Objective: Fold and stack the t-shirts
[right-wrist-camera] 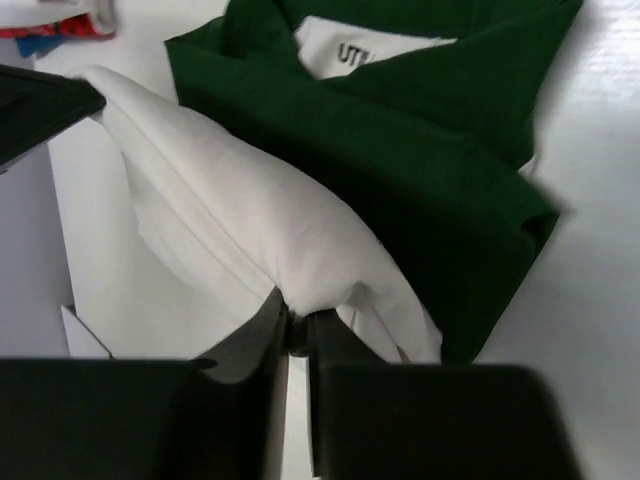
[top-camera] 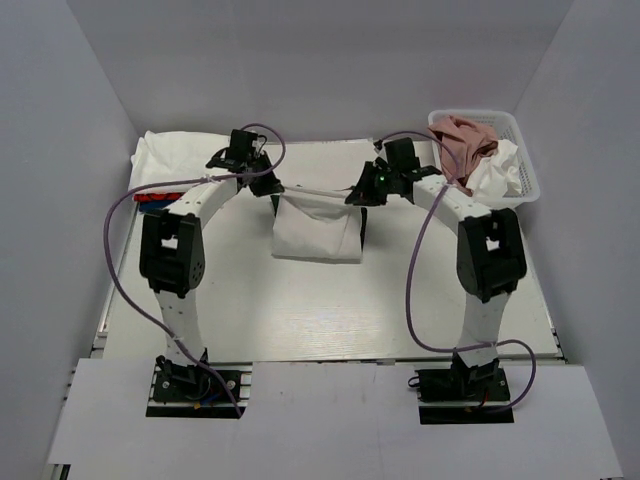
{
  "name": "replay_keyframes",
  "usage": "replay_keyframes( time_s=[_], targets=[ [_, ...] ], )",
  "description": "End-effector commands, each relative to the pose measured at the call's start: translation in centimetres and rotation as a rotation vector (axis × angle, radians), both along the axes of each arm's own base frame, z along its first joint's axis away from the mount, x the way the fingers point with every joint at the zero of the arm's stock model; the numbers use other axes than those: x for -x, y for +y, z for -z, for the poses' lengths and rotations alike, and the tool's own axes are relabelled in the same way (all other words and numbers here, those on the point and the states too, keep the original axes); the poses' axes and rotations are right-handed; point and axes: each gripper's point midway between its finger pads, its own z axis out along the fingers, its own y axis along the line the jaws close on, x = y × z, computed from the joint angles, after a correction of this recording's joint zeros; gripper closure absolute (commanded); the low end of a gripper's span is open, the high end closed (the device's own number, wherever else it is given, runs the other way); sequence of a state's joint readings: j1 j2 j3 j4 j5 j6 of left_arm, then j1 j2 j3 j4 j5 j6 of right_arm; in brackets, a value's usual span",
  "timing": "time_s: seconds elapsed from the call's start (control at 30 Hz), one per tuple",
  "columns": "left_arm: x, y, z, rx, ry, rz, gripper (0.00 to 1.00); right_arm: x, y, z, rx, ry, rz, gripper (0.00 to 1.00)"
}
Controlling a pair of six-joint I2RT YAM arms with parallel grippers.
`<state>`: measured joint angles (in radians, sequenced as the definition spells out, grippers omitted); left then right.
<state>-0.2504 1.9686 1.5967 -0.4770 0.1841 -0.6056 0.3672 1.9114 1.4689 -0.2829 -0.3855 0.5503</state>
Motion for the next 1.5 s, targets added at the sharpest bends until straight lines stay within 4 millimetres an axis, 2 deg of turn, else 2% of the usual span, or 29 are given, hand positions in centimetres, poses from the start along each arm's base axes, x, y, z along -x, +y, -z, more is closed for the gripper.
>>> replay_keyframes(
  time_s=[0.0,0.03,0.07,0.1,0.13,0.17,0.23,0.27,0.3,0.33,0.37,0.4,0.47,0.53,0.57,0.7,0.73,0.77,0.8,0.83,0.9,0.93,0.97,1.17,1.23,1.27,1.3,1.33,1.47],
  targets=[
    [-3.7,1.6,-2.0,-0.025,-0.094,-0.019,0.89,-3.8,-0.3,-0.4,-0.007,-0.029,0.019,0.83],
    [-5.1,1.2,-1.5,-0.032,-0.095,0.007,0.58,-4.1,-0.4,0.3,0.007,-0.011,0.026,0.44],
    [-5.7,1.6,-1.2,-0.047,-0.086,0.011,0.24,-6.3,-0.1,-1.0,0.007,-0.062,0.029,0.1],
    [-6.1,1.6,-0.5,-0.071,-0.05,0.03,0.01,-6.0,-0.3,0.8,0.037,-0.001,0.026,0.09],
    [-6.2,1.6,-1.5,-0.077,-0.061,0.051,0.01,-6.5,-0.3,1.1,0.051,-0.001,0.028,0.09],
    [-6.1,1.6,-0.3,-0.09,-0.034,0.06,0.01,-7.4,-0.2,0.0,0.059,-0.042,0.034,0.09],
    [-5.3,1.4,0.3,-0.099,-0.032,0.123,0.01,-7.7,0.0,-1.9,0.052,-0.107,0.034,0.09],
    [-4.8,1.2,0.5,-0.096,-0.034,0.147,0.01,-6.8,-0.2,-0.6,0.064,-0.085,0.035,0.09],
    [-4.6,1.0,-0.9,-0.086,-0.082,0.175,0.01,-7.3,-0.3,-3.3,0.04,-0.166,0.049,0.09],
    [-2.9,0.6,1.0,-0.101,-0.055,0.227,0.01,-6.8,-0.6,-2.6,0.049,-0.158,0.052,0.09],
    [-2.1,0.2,1.0,-0.077,-0.054,0.248,0.01,-6.8,-1.0,-2.8,0.053,-0.168,0.059,0.09],
    [-0.9,0.2,2.3,-0.071,-0.043,0.278,0.01,-5.9,-1.1,-3.0,0.05,-0.18,0.049,0.09],
    [0.6,-0.1,1.7,-0.056,-0.059,0.33,0.01,-5.2,-0.9,-3.0,0.037,-0.184,0.033,0.09],
    [1.9,0.2,3.1,-0.095,-0.026,0.339,0.01,-3.9,-1.1,-2.9,0.022,-0.172,0.019,0.09],
    [2.0,0.6,3.5,-0.116,-0.023,0.34,0.01,-3.6,-1.1,-3.5,0.019,-0.188,0.011,0.09],
    [3.1,-0.9,4.7,-0.069,-0.011,0.432,0.01,-1.6,-2.0,-2.7,0.04,-0.171,0.006,0.09],
    [3.6,-1.0,5.6,-0.063,0.01,0.447,0.01,-1.1,-2.2,-3.4,0.041,-0.185,0.005,0.09],
    [3.4,-1.4,5.3,-0.045,-0.012,0.47,0.01,-0.6,-2.5,-2.7,0.05,-0.17,0.008,0.09],
    [4.1,-1.6,6.4,-0.03,0.011,0.481,0.01,-0.4,-2.7,-2.6,0.053,-0.168,0.011,0.09],
    [4.0,-1.7,6.3,-0.028,-0.006,0.496,0.01,0.4,-3.1,-2.3,0.063,-0.161,0.014,0.09],
    [4.3,-1.6,7.7,-0.032,0.018,0.503,0.01,0.8,-3.4,-2.9,0.062,-0.176,0.021,0.09],
    [4.1,-1.7,7.9,-0.032,0.019,0.503,0.01,1.4,-3.7,-1.9,0.074,-0.157,0.022,0.09],
    [4.4,-2.0,8.6,-0.037,0.048,0.52,0.01,1.5,-3.9,-2.2,0.074,-0.17,0.027,0.09],
    [4.5,-2.6,10.1,-0.065,0.082,0.536,0.14,2.8,-4.5,-1.9,0.08,-0.163,0.031,0.09],
    [4.9,-3.2,11.4,-0.09,0.099,0.569,0.24,3.1,-4.9,-1.7,0.084,-0.17,0.042,0.09],
    [4.4,-3.1,11.4,-0.102,0.09,0.561,0.31,3.3,-5.0,-2.2,0.087,-0.183,0.047,0.09],
    [4.3,-3.2,11.7,-0.123,0.099,0.559,0.41,3.4,-5.4,-2.0,0.097,-0.183,0.053,0.09],
    [4.5,-3.2,12.6,-0.124,0.128,0.56,0.41,3.5,-5.7,-2.2,0.106,-0.191,0.06,0.09],
    [3.2,-4.2,12.2,-0.151,0.111,0.585,0.68,3.5,-7.9,-1.8,0.207,-0.196,0.127,0.09]
  ],
)
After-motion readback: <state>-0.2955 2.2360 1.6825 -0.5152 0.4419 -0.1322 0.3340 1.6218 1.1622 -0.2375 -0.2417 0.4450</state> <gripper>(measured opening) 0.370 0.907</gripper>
